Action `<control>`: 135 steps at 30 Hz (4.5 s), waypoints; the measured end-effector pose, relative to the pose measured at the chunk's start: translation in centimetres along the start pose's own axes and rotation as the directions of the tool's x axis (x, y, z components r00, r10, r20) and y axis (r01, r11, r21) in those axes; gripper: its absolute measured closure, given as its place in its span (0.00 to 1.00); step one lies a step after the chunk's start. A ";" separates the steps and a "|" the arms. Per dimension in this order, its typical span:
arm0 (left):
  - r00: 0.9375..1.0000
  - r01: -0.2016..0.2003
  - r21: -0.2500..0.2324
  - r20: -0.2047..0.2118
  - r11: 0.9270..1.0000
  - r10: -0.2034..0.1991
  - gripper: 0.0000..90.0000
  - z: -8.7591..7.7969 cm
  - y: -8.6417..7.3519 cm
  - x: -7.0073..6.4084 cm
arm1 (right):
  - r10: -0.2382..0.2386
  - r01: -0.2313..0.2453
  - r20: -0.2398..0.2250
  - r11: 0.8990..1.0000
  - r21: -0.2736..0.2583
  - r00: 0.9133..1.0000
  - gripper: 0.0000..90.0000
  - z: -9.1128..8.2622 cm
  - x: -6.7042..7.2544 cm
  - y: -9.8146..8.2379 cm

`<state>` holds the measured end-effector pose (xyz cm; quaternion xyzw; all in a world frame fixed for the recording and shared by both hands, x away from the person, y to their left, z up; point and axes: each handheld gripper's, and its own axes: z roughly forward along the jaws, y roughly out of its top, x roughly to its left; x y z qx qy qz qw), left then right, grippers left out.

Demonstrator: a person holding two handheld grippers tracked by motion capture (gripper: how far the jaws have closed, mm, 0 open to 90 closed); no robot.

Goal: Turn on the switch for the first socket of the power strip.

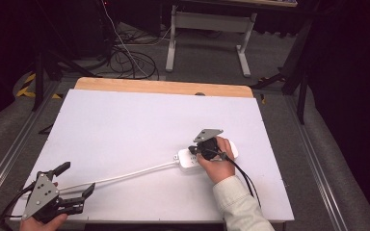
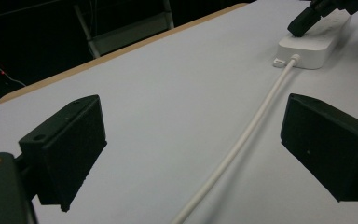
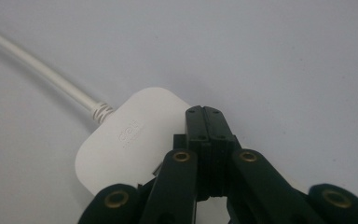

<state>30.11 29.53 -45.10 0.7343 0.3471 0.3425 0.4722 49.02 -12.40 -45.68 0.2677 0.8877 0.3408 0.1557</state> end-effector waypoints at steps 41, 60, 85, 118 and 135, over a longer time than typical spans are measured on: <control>1.000 -0.002 0.003 0.002 1.000 0.002 0.08 0.0 0.0 0.1 | -0.035 0.041 0.022 0.948 -0.316 0.999 0.67 -8.6 2.2 2.6; 1.000 -0.005 -0.001 0.002 1.000 0.005 0.08 0.0 0.0 0.1 | 0.015 -0.001 0.034 0.917 -0.398 0.999 0.29 -12.6 2.1 -0.2; 1.000 -0.007 0.001 -0.001 1.000 0.007 0.08 0.0 0.0 0.0 | 0.079 -0.072 0.001 0.922 -0.381 0.997 0.22 -12.8 2.0 -6.5; 1.000 -0.006 0.016 -0.005 1.000 0.007 0.08 0.2 0.0 -0.1 | 0.188 -0.183 -0.005 0.946 -0.269 0.982 0.22 -10.0 1.8 -14.2; 1.000 -0.011 0.026 -0.004 1.000 0.011 0.08 0.4 -0.1 0.0 | 0.181 -0.166 0.022 0.940 -0.297 0.983 0.23 -10.6 1.6 -14.1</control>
